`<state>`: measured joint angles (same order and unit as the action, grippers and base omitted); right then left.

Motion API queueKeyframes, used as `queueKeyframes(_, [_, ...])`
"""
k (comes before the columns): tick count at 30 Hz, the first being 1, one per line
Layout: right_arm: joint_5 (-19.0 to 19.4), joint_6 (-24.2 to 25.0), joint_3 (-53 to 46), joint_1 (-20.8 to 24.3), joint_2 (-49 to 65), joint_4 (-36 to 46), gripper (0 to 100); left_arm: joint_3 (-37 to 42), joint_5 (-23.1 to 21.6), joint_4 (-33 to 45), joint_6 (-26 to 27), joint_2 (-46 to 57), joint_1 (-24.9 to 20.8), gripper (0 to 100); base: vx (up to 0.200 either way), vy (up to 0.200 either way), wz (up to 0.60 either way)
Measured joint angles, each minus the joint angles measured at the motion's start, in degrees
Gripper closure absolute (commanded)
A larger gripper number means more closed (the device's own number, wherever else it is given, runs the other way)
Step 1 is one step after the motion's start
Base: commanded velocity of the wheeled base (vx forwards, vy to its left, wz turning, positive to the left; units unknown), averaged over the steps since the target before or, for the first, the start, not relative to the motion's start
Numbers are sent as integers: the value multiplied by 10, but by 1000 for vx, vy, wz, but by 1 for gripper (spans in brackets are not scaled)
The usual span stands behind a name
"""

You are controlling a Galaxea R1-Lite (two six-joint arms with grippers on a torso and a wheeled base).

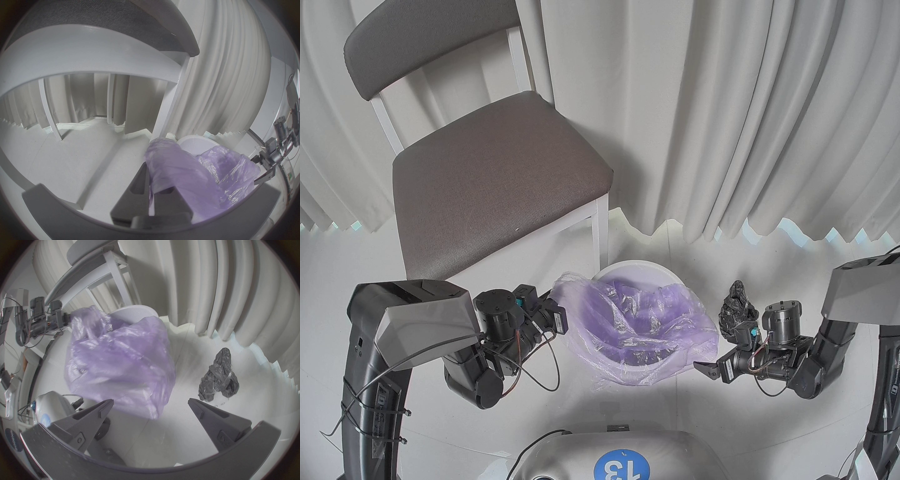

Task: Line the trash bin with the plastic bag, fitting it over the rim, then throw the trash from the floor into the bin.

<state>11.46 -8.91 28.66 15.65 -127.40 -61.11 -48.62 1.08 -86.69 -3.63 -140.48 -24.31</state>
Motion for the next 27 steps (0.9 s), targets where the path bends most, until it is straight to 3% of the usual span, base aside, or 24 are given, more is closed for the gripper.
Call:
queueKeyframes(3, [28, -12, -10, -2, 48, 49, 0, -4, 0, 1, 1, -11, -1, 100, 0, 0, 0])
queueKeyframes(8, [59, -20, -26, 6, 109, 62, 0, -19, 0, 1, 1, -36, -1, 100, 0, 0, 0])
queueKeyframes(13, [55, -8, -32, 30, 137, 20, 0, -25, 0, -5, 0, -50, -3, 100, 0, 0, 0])
queueKeyframes(19, [7, 15, -7, 81, 148, 17, 0, -25, 0, -8, -1, -54, -3, 100, 0, 0, 0])
queueKeyframes(22, [0, -1, 20, 101, 151, 59, 0, -25, 0, -8, -1, -54, -3, 100, 0, 0, 0])
queueKeyframes(27, [-4, -64, 78, 124, 159, 218, 0, -25, 0, -13, -1, -54, -3, 100, 0, 0, 0])
